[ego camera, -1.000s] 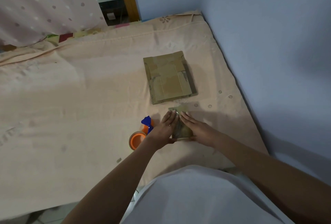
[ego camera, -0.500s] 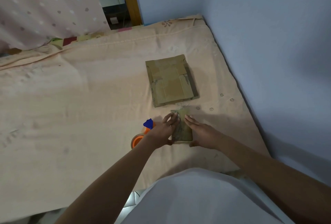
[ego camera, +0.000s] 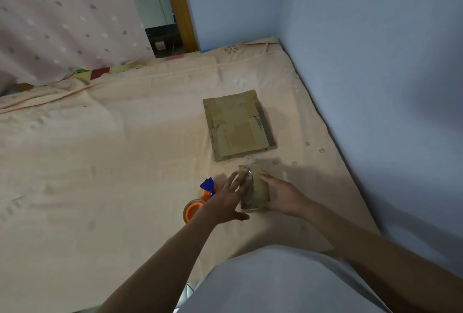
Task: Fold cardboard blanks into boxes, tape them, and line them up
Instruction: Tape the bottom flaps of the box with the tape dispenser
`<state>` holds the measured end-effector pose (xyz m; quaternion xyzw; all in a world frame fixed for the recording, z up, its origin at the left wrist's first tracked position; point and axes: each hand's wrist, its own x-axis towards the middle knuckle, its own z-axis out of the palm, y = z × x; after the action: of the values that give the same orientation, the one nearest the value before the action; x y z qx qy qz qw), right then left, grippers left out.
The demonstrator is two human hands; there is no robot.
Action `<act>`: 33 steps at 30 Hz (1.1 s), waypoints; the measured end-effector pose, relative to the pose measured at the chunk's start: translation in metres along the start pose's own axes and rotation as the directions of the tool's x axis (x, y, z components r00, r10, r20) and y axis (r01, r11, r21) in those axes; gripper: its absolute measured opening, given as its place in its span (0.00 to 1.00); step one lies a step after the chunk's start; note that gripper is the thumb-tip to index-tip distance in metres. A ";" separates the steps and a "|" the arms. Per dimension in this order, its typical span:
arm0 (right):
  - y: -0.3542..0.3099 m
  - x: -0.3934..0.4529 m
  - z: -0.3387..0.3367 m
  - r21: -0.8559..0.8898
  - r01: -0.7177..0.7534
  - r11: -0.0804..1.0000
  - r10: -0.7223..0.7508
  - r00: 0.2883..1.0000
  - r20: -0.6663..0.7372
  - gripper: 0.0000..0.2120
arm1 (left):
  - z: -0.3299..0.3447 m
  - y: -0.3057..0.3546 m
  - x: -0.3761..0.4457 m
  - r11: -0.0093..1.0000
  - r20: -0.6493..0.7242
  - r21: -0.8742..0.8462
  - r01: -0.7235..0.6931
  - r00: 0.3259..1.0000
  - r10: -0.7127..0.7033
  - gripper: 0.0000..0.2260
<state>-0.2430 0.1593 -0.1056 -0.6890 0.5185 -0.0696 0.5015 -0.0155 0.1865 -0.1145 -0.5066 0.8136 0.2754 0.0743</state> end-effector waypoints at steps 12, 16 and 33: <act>-0.048 0.013 0.005 0.549 -0.417 0.725 0.517 0.855 -0.033 0.19 | -0.014 0.034 0.023 0.159 0.214 -0.902 0.402 0.735 -0.644 0.26; -0.050 0.026 0.000 0.633 -0.380 0.674 0.503 0.864 -0.018 0.24 | -0.035 0.029 0.026 0.021 0.249 -0.934 0.356 0.693 -0.676 0.22; -0.052 0.011 -0.017 0.746 -0.377 0.549 0.574 0.819 -0.009 0.31 | -0.063 0.027 0.006 -0.109 0.240 -0.970 0.219 0.764 -0.599 0.18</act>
<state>-0.2146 0.1381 -0.0623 -0.2549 0.6763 -0.2125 0.6576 -0.0314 0.1580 -0.0537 -0.6747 0.1963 0.6346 -0.3219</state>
